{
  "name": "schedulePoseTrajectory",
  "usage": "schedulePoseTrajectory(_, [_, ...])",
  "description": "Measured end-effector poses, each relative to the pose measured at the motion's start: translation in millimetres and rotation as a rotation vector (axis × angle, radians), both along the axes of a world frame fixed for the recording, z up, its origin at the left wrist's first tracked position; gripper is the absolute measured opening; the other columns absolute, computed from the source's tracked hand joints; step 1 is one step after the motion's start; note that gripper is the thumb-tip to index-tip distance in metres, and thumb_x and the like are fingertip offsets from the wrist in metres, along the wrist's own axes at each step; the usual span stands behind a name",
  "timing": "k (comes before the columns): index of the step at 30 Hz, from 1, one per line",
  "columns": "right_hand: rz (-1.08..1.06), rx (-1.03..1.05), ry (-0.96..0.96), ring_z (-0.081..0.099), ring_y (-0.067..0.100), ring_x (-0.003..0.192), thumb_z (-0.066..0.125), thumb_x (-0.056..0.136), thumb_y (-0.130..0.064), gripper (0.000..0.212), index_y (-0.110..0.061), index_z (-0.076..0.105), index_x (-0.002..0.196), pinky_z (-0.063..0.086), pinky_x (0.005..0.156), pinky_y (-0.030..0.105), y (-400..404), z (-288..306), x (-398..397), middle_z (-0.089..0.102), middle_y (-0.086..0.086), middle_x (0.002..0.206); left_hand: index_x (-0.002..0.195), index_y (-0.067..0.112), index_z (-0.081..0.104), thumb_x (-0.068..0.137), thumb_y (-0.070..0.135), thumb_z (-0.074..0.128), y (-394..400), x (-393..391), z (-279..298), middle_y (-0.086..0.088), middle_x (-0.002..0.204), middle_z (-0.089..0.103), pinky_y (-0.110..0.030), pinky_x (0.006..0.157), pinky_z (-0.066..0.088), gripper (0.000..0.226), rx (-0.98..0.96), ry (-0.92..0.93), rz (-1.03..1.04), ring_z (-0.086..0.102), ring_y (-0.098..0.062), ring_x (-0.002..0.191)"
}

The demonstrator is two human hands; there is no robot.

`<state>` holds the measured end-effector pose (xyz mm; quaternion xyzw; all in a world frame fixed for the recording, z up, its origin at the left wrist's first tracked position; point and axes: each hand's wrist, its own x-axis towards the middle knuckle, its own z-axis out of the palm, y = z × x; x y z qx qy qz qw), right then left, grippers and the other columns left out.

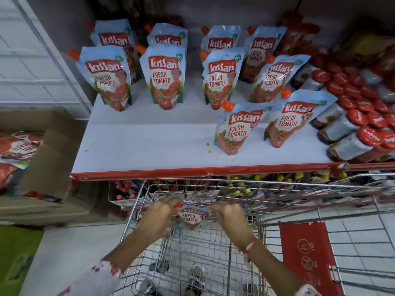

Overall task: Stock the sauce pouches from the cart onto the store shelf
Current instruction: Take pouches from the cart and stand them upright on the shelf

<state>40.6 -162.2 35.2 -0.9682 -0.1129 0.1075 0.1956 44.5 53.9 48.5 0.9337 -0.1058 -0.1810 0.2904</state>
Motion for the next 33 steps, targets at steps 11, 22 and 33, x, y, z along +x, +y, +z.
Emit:
schedulePoseTrajectory(11, [0.015,0.381,-0.357,0.063,-0.002,0.084,0.07,0.08,-0.005,0.021,-0.02,0.072,0.095,0.047,0.08,0.006,6,152,3,0.074,-0.006,0.092,0.106,0.022,0.064,0.085,0.046,0.046,31,-4,131,0.01,0.098,0.072,-0.003,0.077,0.045,0.036,-0.277,-0.443,0.08,0.061,0.006,0.086])
schedulePoseTrajectory(22, [0.05,0.435,-0.678,0.065,0.011,0.073,0.069,0.082,-0.012,0.013,-0.011,0.072,0.094,0.048,0.069,0.011,34,240,68,0.076,0.006,0.086,0.101,0.02,0.066,0.088,0.022,0.059,43,50,214,0.007,0.096,0.071,-0.022,0.079,0.057,0.015,-0.585,-0.552,0.297,0.064,-0.001,0.092])
schedulePoseTrajectory(33, [0.036,0.379,-0.679,0.069,0.023,0.073,0.071,0.078,-0.002,0.011,-0.007,0.073,0.088,0.047,0.071,0.018,64,208,128,0.077,0.012,0.084,0.097,0.011,0.065,0.087,0.013,0.061,51,92,182,-0.004,0.091,0.071,-0.024,0.075,0.055,0.011,-0.469,-0.569,0.39,0.064,-0.015,0.084])
